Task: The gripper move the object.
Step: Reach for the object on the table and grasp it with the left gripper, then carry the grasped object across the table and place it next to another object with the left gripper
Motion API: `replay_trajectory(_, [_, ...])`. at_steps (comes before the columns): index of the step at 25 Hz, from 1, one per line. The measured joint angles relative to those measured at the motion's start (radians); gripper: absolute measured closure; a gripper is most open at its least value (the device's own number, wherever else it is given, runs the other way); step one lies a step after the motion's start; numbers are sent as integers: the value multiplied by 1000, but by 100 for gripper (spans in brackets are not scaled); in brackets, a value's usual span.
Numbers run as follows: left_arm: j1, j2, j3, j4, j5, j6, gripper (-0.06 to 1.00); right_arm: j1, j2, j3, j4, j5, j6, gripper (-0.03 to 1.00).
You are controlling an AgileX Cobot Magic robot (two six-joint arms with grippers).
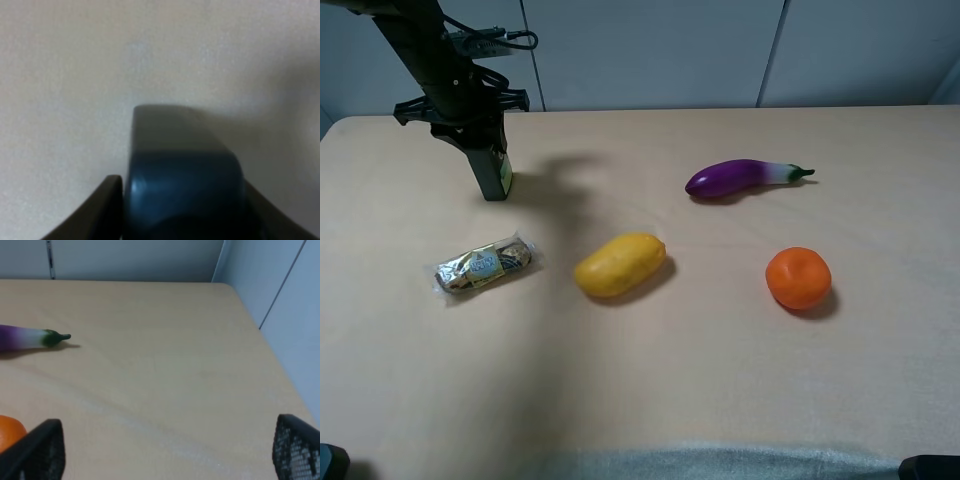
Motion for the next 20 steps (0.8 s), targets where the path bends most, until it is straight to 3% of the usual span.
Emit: replay_trajectory(20, [-1, 19, -11, 5, 7, 0, 46, 0, 0, 0, 0, 0, 0, 34])
